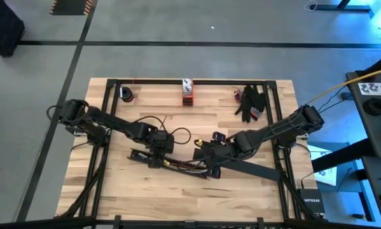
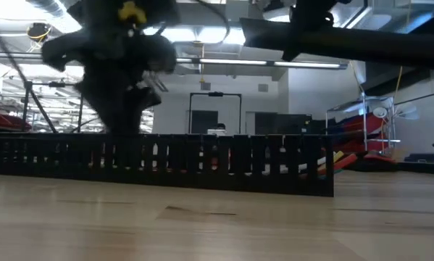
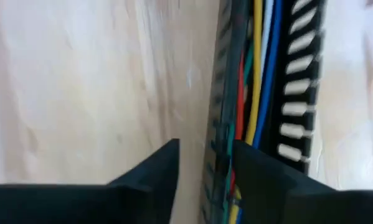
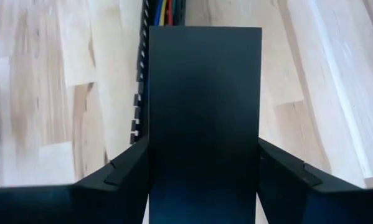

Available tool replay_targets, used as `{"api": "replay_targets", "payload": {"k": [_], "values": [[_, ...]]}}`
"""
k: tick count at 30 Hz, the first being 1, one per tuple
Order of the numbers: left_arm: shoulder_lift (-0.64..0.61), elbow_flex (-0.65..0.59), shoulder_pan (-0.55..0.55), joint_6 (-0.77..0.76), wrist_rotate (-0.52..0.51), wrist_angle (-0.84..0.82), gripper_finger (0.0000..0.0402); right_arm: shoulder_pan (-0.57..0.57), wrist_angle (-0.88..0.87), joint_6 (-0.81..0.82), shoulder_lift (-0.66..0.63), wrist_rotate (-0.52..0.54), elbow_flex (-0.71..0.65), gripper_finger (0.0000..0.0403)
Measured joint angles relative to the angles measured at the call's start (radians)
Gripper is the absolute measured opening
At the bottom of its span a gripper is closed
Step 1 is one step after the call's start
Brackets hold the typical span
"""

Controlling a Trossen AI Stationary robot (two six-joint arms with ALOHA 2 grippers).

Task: Ziptie cables
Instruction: Insert the black cover of the black cable duct

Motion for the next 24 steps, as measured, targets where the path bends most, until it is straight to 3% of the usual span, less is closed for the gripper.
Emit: {"api": "replay_targets", "payload": {"k": [4, 9, 18, 24], "values": [[-0.029, 0.06, 0.021, 0.053, 0.001, 0.018, 0.0183, 0.001, -0.01, 0.008, 0.0, -0.033, 0.001, 0.0229], [-0.044, 0.08, 0.012, 0.061, 0.041, 0.194, 0.0218, 0.044, -0.079, 0.075, 0.0, -0.051, 0.001, 0.0229], [0.122, 0.08, -0.055, 0.084, 0.062, 0.589, 0.0257, 0.209, -0.075, 0.348, -0.001, 0.023, -0.035, 0.0229], [0.242, 0.148, -0.079, 0.077, 0.058, 0.617, 0.0281, 0.293, -0.071, 0.466, 0.0, 0.116, -0.045, 0.0229]]}}
